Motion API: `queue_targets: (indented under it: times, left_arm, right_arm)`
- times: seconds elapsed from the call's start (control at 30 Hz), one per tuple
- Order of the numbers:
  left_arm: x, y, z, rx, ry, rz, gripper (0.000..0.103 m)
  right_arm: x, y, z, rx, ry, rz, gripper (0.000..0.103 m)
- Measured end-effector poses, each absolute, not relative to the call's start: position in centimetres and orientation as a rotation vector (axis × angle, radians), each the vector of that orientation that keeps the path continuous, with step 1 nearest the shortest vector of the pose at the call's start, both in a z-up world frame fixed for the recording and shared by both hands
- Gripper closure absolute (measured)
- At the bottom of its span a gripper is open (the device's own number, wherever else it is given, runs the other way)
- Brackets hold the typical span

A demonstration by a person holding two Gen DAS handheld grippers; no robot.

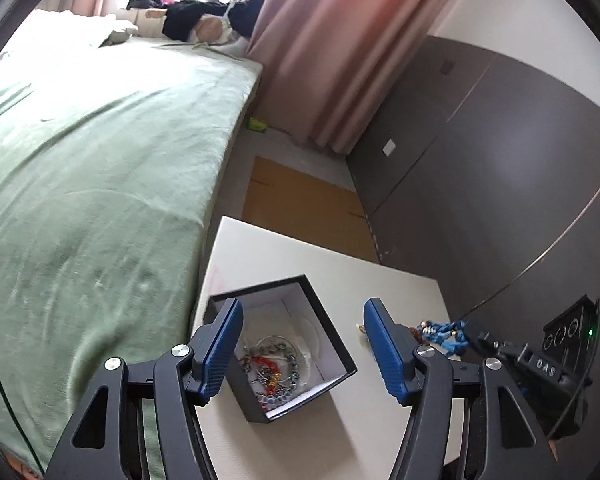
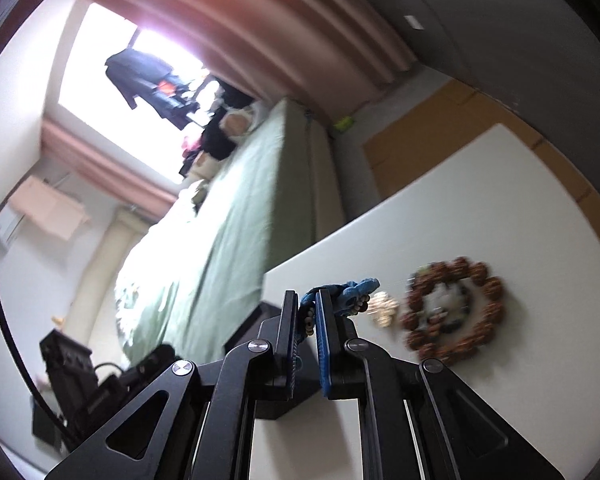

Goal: Organize jewelry
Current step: 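Carry the blue beaded bracelet into the black box with the right tool while the left tool releases over it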

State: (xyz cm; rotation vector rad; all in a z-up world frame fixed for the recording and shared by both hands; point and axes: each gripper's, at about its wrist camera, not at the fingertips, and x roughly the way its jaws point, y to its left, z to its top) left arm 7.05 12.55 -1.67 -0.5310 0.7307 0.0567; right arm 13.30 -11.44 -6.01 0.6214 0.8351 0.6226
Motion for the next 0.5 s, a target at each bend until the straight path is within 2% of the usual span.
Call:
queue_targets:
  times: [0.5]
  left_arm:
    - [5.8,16.7,-1.5,-0.61,0.704,0.087,0.039]
  right_arm:
    - [11.0,-2.4,-5.8,0.514,0.845,0.837,0.092]
